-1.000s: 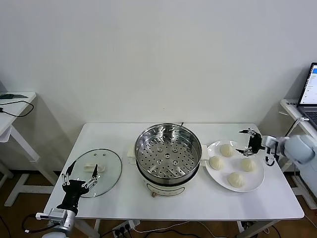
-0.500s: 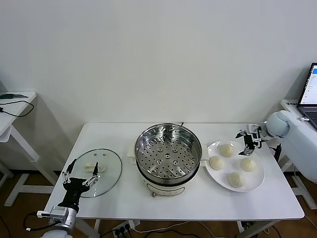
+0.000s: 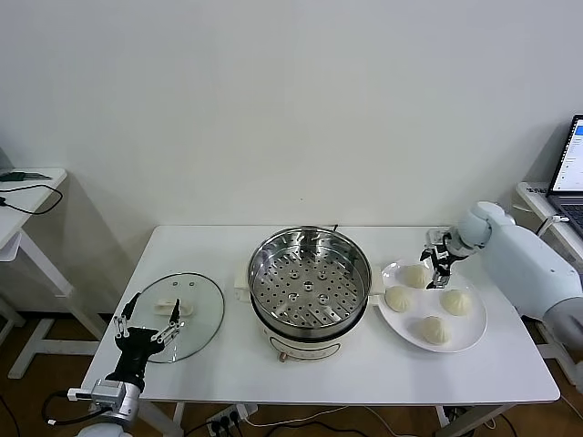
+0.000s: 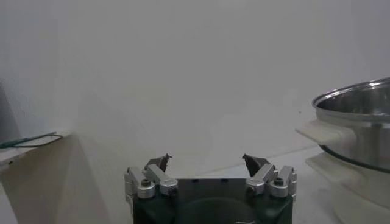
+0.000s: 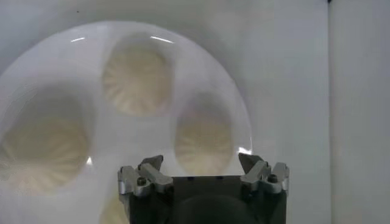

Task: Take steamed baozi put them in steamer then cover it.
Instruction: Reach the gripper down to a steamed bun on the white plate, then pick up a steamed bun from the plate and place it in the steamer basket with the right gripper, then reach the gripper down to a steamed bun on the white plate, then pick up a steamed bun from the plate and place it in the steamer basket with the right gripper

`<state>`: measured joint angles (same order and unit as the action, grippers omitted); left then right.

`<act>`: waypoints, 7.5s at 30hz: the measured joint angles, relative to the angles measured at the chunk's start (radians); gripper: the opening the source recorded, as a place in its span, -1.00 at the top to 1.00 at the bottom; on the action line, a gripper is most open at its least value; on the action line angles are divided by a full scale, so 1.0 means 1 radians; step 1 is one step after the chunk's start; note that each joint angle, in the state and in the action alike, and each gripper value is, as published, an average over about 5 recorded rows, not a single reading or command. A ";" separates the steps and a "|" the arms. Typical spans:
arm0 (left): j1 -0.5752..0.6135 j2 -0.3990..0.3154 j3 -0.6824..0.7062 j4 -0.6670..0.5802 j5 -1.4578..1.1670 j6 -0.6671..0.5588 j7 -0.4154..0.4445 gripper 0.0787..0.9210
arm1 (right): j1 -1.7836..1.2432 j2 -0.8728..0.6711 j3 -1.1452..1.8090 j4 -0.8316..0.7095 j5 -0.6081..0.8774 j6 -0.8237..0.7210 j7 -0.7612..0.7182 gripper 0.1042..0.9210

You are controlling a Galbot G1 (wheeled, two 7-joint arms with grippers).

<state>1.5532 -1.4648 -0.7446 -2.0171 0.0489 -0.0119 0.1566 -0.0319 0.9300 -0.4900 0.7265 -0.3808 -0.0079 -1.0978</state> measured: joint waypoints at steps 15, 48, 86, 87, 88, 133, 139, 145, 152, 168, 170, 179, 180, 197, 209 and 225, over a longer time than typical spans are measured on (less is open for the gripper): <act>0.002 -0.006 0.000 0.001 0.005 -0.005 -0.002 -0.77 | -0.016 0.061 0.043 -0.076 -0.077 0.018 0.023 -0.76; 0.011 -0.007 -0.002 -0.009 0.007 -0.006 -0.005 -0.77 | 0.110 -0.116 -0.101 0.183 0.072 0.078 -0.038 -0.24; 0.047 0.015 -0.079 -0.037 -0.019 0.004 -0.003 -0.77 | 0.617 0.094 -0.573 0.598 0.276 0.625 -0.207 -0.20; 0.047 0.017 -0.082 -0.038 -0.020 0.004 -0.003 -0.77 | 0.607 0.106 -0.573 0.586 0.267 0.634 -0.204 -0.20; 0.047 0.018 -0.086 -0.038 -0.022 0.005 -0.002 -0.77 | 0.597 0.118 -0.572 0.574 0.257 0.643 -0.200 -0.20; 0.052 0.028 -0.068 -0.048 -0.025 0.001 0.000 -0.77 | 0.471 0.163 -0.495 0.430 0.179 0.621 -0.145 -0.76; 0.057 0.028 -0.057 -0.055 -0.021 0.001 -0.001 -0.77 | 0.563 -0.005 -0.549 0.529 0.342 0.458 -0.180 -0.76; 0.066 0.028 -0.049 -0.062 -0.012 -0.005 0.000 -0.77 | 0.589 -0.171 -0.610 0.585 0.444 0.262 -0.189 -0.76; 0.070 0.022 -0.040 -0.062 -0.010 -0.014 0.002 -0.77 | 0.536 -0.276 -0.628 0.595 0.488 0.063 -0.173 -0.76; 0.062 0.021 -0.021 -0.062 -0.006 -0.021 0.004 -0.77 | 0.246 -0.260 -0.481 0.505 0.454 -0.213 -0.067 -0.76; 0.062 0.021 -0.020 -0.062 -0.005 -0.021 0.004 -0.77 | 0.216 -0.250 -0.463 0.491 0.448 -0.227 -0.055 -0.76; 0.062 0.020 -0.020 -0.062 -0.005 -0.021 0.003 -0.77 | 0.111 -0.197 -0.389 0.422 0.407 -0.254 -0.006 -0.76; 0.062 0.019 -0.020 -0.061 -0.005 -0.021 0.003 -0.77 | 0.102 -0.191 -0.381 0.414 0.403 -0.255 -0.001 -0.76; 0.061 0.019 -0.020 -0.053 -0.004 -0.023 0.003 -0.77 | 0.029 -0.118 -0.304 0.329 0.355 -0.260 0.042 -0.76; 0.059 0.018 -0.022 -0.048 -0.004 -0.024 0.003 -0.77 | 0.003 -0.111 -0.277 0.309 0.328 -0.252 0.034 -0.66; 0.057 0.015 -0.020 -0.051 -0.004 -0.024 0.003 -0.77 | 0.018 -0.149 -0.269 0.343 0.348 -0.260 0.015 -0.44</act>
<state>1.6102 -1.4497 -0.7649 -2.0686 0.0453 -0.0361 0.1591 -0.0140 0.7808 -0.7588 1.0692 -0.0330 -0.2674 -1.0829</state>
